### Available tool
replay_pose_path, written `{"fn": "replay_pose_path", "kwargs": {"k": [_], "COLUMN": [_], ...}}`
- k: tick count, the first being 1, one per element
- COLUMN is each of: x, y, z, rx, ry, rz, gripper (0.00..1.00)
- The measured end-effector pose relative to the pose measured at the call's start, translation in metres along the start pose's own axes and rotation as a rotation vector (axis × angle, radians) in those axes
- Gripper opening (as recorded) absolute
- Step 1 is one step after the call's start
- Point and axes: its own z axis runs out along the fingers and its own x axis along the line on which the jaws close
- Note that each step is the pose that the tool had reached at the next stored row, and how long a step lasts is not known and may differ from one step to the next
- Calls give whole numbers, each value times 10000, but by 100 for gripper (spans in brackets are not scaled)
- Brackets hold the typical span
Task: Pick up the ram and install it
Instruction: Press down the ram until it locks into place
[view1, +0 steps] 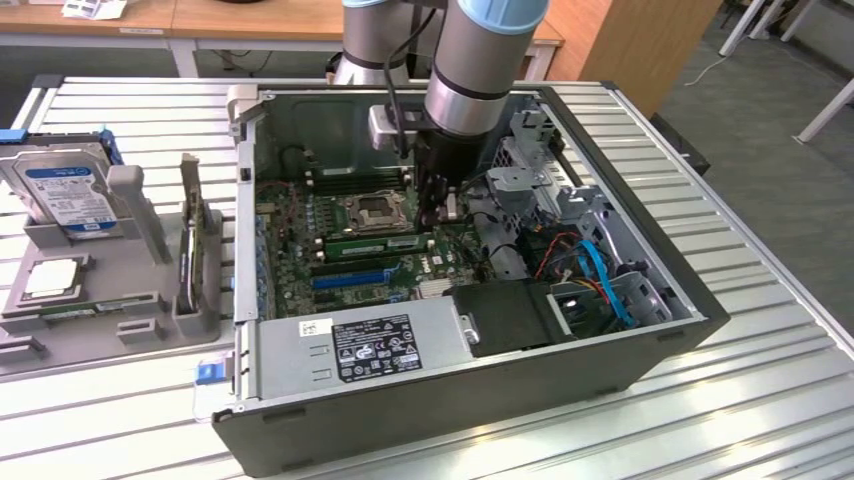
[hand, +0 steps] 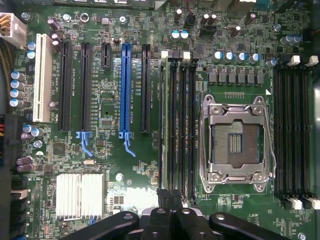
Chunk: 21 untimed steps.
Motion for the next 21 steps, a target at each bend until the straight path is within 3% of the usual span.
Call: {"fn": "replay_pose_path", "kwargs": {"k": [21], "x": [1], "y": [-24], "z": [27], "rx": [-1], "ry": [0], "rz": [0], "gripper": [10]}}
